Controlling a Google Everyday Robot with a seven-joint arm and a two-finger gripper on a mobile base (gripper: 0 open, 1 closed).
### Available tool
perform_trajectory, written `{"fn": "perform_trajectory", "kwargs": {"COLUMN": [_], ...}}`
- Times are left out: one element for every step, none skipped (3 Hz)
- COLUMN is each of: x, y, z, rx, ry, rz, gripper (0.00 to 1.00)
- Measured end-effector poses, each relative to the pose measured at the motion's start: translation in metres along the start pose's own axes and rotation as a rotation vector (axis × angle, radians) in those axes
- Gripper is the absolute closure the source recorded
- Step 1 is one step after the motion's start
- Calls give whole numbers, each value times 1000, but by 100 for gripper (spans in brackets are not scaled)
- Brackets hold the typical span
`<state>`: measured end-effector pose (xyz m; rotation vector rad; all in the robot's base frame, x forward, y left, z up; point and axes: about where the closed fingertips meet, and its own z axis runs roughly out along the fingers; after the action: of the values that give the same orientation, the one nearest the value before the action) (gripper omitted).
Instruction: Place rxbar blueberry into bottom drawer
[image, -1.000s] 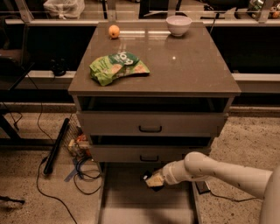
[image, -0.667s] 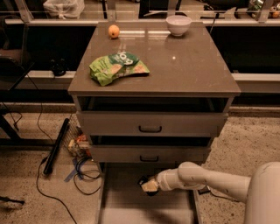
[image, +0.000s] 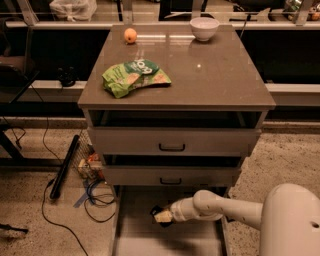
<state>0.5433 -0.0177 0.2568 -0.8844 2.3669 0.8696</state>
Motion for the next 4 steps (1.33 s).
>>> {"fn": "perform_trajectory", "kwargs": {"x": [7, 20, 33, 40], "y": [2, 4, -4, -21], "z": [25, 52, 57, 39], "rx": [-9, -23, -22, -25], "ry": [29, 76, 92, 57], "rz": [-5, -5, 17, 52], "gripper": [30, 6, 0, 0]}}
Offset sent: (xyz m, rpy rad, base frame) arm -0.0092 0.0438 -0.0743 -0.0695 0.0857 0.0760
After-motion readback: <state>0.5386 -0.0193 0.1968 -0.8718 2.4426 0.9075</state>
